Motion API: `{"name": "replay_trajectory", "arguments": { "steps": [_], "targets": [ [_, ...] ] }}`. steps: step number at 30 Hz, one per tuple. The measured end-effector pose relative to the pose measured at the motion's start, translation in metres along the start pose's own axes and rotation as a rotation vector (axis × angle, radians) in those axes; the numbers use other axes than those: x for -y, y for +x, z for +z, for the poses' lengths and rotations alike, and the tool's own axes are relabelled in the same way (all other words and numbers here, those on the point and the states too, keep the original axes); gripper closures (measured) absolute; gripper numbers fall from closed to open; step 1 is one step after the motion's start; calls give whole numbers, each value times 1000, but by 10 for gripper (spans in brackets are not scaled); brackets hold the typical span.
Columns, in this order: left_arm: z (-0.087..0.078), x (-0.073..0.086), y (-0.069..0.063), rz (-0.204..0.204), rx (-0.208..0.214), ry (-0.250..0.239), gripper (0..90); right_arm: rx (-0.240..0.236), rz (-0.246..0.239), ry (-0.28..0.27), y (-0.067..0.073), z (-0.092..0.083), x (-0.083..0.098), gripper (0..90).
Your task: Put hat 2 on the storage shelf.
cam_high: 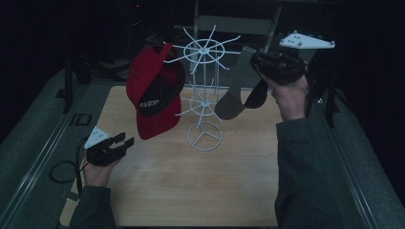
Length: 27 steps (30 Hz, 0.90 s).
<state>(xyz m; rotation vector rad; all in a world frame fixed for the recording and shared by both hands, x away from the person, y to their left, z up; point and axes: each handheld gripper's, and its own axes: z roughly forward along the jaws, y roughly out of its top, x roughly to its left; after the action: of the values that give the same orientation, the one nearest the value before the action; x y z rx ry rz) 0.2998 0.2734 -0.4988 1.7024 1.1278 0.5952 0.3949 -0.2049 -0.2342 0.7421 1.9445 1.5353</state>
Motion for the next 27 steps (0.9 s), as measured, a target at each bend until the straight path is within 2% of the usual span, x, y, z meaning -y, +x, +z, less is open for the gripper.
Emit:
{"name": "replay_trajectory", "arguments": {
  "steps": [8, 24, 27],
  "targets": [
    [0, 0, 0, -1, 2, 0, 551, -5, 9, -7, -1, 3, 0, 857],
    [1, 0, 0, 0, 2, 0, 551, -38, 4, 46, 1, 15, 7, 838],
    [1, 0, 0, 1, 3, 0, 551, -37, 8, 42, 1, 15, 9, 817]
  ]
}}
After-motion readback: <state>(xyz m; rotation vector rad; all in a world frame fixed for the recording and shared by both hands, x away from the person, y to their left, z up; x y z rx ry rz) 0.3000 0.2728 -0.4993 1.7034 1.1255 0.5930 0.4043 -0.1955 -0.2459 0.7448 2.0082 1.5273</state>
